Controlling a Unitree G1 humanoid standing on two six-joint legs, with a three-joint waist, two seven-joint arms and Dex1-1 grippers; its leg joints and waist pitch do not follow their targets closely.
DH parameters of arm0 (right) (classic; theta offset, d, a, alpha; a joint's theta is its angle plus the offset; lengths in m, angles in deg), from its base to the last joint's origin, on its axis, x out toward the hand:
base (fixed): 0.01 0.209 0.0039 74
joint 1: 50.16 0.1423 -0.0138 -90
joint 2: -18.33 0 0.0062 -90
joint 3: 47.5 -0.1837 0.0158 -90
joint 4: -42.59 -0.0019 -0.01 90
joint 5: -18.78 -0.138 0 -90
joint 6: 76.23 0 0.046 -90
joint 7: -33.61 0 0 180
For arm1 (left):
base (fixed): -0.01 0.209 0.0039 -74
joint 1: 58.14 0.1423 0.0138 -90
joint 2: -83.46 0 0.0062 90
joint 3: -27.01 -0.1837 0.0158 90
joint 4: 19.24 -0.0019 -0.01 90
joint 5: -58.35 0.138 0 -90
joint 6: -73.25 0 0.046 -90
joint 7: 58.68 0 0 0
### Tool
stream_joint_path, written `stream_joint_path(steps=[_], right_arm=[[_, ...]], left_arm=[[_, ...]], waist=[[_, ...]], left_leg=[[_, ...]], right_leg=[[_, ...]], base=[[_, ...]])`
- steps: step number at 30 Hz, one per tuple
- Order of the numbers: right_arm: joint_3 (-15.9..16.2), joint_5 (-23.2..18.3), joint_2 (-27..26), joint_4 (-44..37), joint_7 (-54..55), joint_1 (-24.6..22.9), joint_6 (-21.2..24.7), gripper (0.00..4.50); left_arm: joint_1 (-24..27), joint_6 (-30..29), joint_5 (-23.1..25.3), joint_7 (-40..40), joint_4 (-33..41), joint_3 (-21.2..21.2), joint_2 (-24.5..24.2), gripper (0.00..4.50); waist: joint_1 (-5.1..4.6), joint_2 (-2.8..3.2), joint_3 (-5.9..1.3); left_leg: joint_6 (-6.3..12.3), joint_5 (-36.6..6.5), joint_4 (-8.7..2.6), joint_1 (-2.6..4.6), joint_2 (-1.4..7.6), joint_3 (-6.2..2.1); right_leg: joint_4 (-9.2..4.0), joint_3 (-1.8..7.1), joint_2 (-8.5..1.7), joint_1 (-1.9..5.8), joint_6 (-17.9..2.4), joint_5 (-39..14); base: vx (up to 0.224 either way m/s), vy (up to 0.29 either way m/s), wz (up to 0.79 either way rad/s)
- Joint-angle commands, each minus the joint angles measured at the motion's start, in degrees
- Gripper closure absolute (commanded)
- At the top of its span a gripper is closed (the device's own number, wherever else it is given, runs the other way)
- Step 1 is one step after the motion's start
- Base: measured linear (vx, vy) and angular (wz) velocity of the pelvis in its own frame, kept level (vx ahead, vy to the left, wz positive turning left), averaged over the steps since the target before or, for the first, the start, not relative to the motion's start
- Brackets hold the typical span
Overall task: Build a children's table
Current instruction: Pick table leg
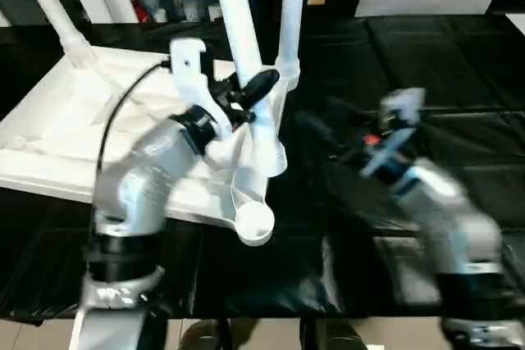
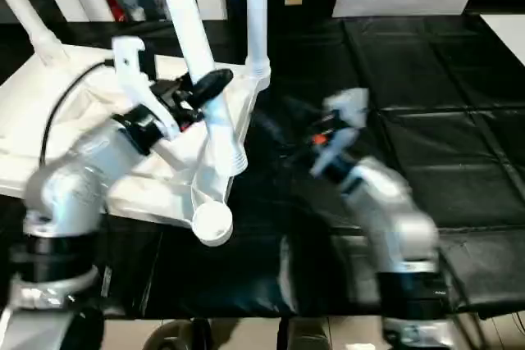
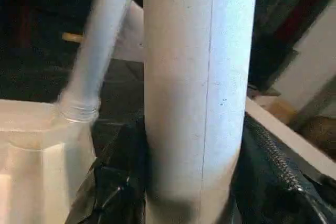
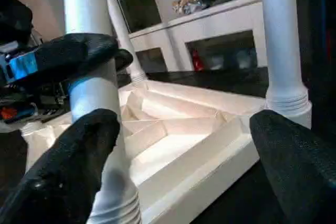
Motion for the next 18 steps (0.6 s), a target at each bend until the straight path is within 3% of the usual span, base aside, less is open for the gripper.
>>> stream_joint_path(steps=[1,6,10,16,18], right_arm=[[-1.7,-4.6,1.9,-2.2,-1.4,1.8,6.1,0.00],[-3.1,-13.2,5.3,-4.1,-5.2,3.5,15.1,0.00],[-1.0,-13.8,8.1,-5.4,-9.9,4.0,17.1,0.00],[1.2,-13.7,10.1,-6.1,-13.1,5.1,18.5,0.00],[3.5,-13.2,11.7,-6.1,-15.5,6.4,19.2,0.00]], left_arm=[[-1.5,-2.6,-4.5,-4.7,-0.2,1.5,-1.3,2.62],[-2.5,-5.3,-9.4,-12.6,-0.1,1.4,-4.4,2.63],[-3.2,-5.3,-9.9,-16.4,0.5,-0.2,-6.2,2.63],[-3.6,-4.6,-9.9,-20.2,0.9,-1.9,-7.7,2.63],[-3.6,-3.0,-8.8,-22.8,1.4,-4.0,-8.8,2.63]], waist=[[0.48,-1.08,-5.92],[0.76,-1.11,-5.81],[1.34,-1.05,-5.78],[1.44,-1.22,-5.70],[1.50,-1.15,-5.70]], left_leg=[[8.97,-1.8,-2.95,1.14,1.46,-0.40],[9.13,-1.8,-2.95,1.10,1.63,-0.32],[8.23,-1.7,-3.05,1.26,1.70,-0.32],[7.47,-2.2,-3.15,1.21,1.77,-0.34],[7.23,-2.4,-3.14,1.20,1.74,-0.36]], right_leg=[[-3.11,2.12,-3.37,4.37,-12.3,-13.8],[-3.34,2.09,-3.42,4.18,-11.2,-15.1],[-3.33,2.13,-3.41,4.15,-10.7,-15.9],[-3.32,2.21,-3.55,4.18,-10.4,-16.8],[-3.38,2.24,-3.61,4.19,-10.4,-17.0]], base=[[0.000,0.000,0.00],[0.000,0.000,0.00],[0.000,0.000,0.00],[0.000,0.000,0.00],[0.000,0.000,0.00]])
